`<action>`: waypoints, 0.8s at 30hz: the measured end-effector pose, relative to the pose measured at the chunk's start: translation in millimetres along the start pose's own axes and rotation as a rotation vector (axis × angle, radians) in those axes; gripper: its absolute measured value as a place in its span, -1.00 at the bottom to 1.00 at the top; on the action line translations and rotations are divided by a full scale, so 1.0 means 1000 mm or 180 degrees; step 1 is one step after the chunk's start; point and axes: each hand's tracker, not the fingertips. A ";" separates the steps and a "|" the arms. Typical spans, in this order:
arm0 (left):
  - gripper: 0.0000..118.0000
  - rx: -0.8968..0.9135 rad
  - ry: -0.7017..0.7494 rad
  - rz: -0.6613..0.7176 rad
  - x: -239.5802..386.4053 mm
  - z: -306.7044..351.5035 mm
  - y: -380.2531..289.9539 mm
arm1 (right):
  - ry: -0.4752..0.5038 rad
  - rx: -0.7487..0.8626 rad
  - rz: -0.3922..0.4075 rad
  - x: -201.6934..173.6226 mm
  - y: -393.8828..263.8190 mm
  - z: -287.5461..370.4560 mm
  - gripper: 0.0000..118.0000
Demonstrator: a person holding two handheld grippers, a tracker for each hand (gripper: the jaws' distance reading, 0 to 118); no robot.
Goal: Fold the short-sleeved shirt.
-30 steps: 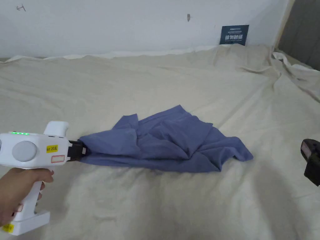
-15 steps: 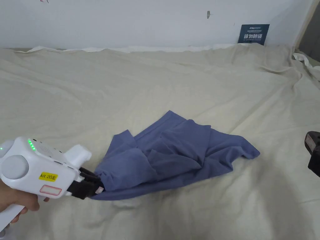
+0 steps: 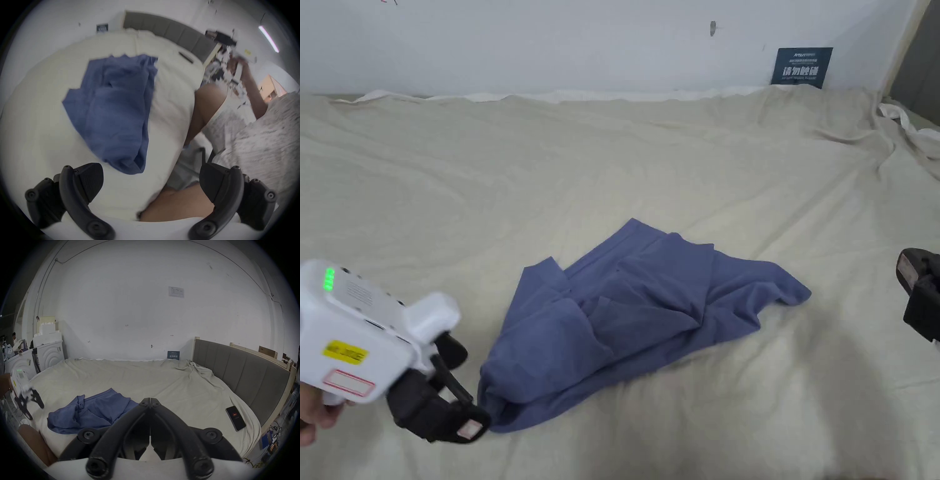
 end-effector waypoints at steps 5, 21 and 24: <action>0.53 0.1218 0.1303 0.0157 0.061 0.056 -0.014 | 0.0295 -0.0113 0.0011 -0.013 -0.004 -0.002 -1.00; -1.00 0.2024 0.1759 0.0956 0.101 0.031 -0.045 | 0.1877 -0.1200 0.0309 -0.123 -0.082 -0.081 -1.00; -1.00 0.2003 0.1816 0.0988 0.094 0.029 -0.043 | 0.1958 -0.1244 0.0310 -0.138 -0.086 -0.099 -1.00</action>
